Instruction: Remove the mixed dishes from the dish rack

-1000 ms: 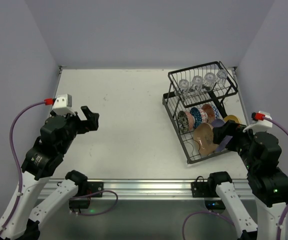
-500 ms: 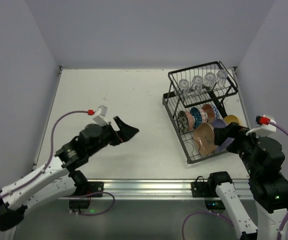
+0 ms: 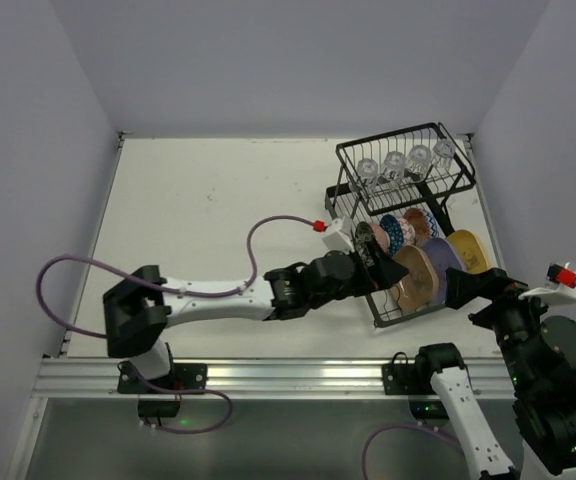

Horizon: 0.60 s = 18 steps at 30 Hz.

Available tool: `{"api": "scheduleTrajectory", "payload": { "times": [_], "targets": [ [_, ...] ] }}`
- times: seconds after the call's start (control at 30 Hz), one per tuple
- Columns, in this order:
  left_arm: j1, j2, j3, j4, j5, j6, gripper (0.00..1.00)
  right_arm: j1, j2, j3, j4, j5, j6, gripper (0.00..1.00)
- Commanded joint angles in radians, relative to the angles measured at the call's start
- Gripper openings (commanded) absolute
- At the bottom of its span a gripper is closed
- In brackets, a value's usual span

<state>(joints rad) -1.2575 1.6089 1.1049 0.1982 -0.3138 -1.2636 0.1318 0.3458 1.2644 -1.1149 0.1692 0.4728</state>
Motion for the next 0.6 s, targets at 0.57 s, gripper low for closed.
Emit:
{"api": "scheduleTrajectory", "payload": {
  "times": [0.57],
  "targets": [
    [-0.031,0.548,0.582,-0.092,-0.093,-0.111,0.75,0.003,-0.057,0.058,-0.074,-0.043,0.023,0.99]
  ]
}}
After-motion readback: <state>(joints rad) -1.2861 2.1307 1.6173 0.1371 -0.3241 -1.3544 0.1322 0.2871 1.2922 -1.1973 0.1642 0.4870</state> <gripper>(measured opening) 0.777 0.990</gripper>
